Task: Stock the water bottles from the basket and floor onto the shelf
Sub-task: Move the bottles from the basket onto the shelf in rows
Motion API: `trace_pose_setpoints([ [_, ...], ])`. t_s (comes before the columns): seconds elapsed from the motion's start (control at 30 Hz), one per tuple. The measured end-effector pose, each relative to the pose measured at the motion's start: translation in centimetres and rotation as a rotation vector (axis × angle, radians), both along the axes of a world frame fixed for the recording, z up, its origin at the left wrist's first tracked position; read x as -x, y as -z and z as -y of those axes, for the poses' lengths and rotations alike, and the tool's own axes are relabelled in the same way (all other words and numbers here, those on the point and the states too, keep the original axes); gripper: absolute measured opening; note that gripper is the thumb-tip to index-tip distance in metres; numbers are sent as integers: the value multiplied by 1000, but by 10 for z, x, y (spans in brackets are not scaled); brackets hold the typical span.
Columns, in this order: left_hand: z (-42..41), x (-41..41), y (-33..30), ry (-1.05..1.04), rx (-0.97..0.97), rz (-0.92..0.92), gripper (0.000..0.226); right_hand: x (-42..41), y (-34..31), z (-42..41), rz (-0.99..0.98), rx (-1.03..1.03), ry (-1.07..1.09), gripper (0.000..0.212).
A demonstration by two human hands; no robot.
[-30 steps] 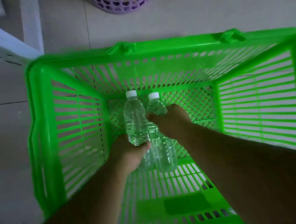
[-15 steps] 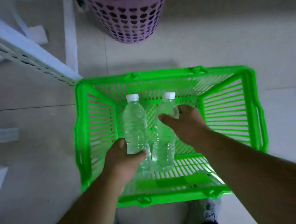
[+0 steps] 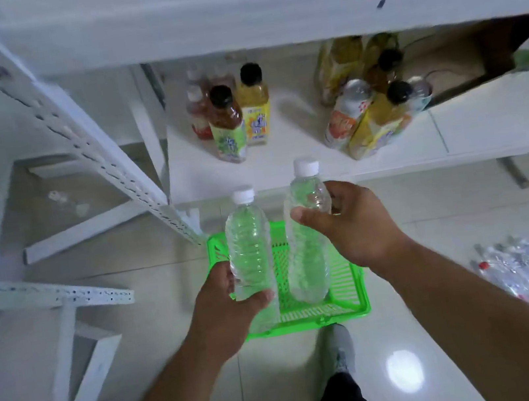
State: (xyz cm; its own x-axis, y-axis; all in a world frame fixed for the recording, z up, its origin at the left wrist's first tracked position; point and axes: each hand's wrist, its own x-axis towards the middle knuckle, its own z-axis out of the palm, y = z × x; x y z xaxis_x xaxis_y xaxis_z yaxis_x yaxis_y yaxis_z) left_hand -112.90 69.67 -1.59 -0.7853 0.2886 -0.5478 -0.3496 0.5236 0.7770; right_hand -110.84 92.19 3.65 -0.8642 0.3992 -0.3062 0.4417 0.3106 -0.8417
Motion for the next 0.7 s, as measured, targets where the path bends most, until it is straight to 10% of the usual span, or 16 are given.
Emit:
trace_pose_setpoints([
  [0.33, 42, -57, -257, 132, -198, -213, 49, -87, -302, 45, -242, -78, 100, 21],
  [0.7, 40, -94, -371, 146, -276, -461, 40, -149, -416, 69, -449, -144, 124, 15],
])
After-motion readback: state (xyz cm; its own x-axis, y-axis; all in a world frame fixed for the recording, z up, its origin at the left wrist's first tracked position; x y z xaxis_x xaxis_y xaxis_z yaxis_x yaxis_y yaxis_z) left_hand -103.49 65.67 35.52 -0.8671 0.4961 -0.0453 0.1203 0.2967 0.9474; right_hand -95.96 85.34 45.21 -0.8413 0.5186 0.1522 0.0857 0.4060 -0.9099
